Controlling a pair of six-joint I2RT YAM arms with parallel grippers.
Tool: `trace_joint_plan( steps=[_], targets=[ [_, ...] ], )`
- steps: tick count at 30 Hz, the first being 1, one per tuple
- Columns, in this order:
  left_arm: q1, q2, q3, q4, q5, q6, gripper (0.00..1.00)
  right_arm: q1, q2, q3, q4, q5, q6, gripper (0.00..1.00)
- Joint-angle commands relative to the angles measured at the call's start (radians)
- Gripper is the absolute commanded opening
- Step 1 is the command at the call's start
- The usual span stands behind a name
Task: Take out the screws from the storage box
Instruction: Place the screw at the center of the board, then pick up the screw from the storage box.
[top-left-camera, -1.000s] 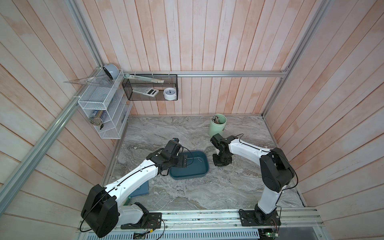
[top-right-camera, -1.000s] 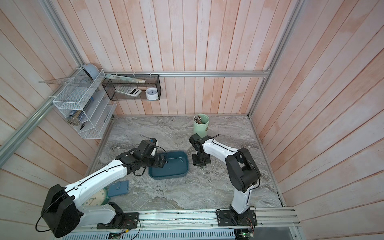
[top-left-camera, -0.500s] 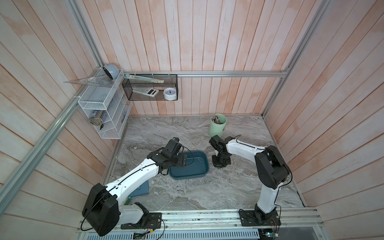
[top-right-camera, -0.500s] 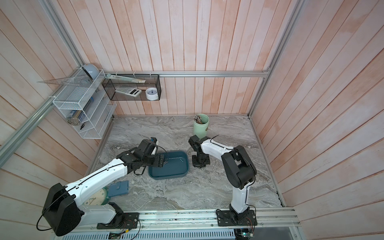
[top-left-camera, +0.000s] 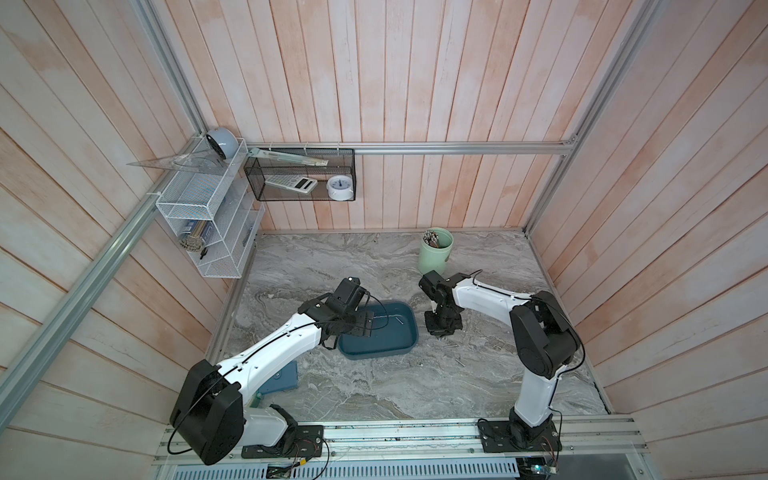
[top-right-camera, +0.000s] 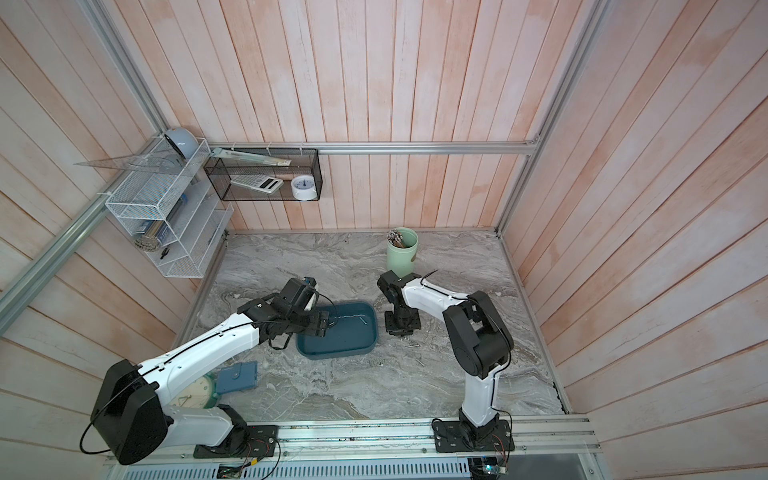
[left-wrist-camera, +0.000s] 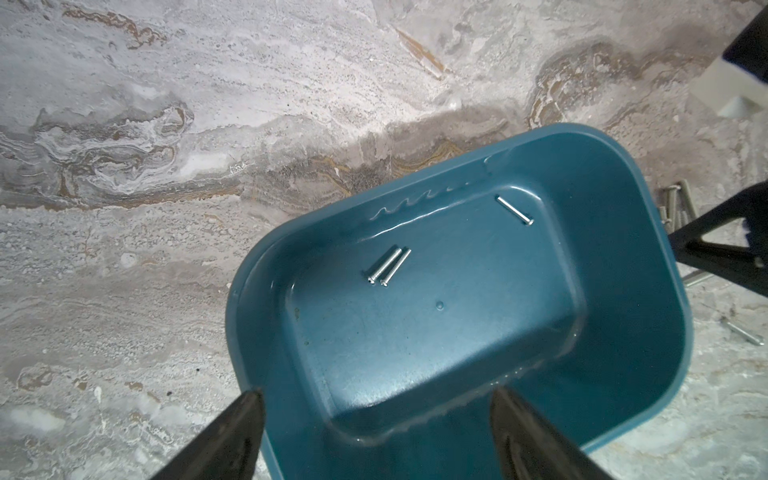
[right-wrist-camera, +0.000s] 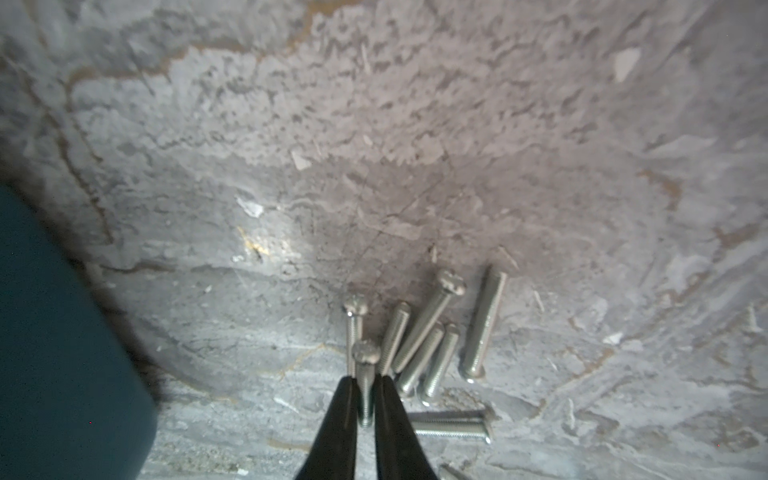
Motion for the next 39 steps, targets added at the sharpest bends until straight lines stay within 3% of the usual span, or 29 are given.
trace_joint_plan(
  steps=[1,13,21,30,39],
  targets=[
    [-0.002,-0.006,0.018,-0.01,-0.012,0.005,0.9,0.001,-0.04,0.021,-0.042,0.021,-0.003,0.19],
    [-0.002,-0.017,0.017,-0.01,-0.032,0.012,0.9,0.004,-0.167,0.04,-0.052,0.014,0.004,0.24],
    [-0.003,-0.062,0.003,0.015,-0.074,0.016,0.9,0.085,-0.318,0.041,0.104,-0.01,-0.005,0.43],
    [-0.003,-0.179,-0.061,0.104,-0.15,0.033,0.9,0.243,-0.031,0.343,-0.052,0.066,-0.084,0.46],
    [-0.003,-0.188,-0.072,0.108,-0.156,0.042,0.91,0.25,0.237,0.544,-0.204,0.098,-0.102,0.36]
  ],
)
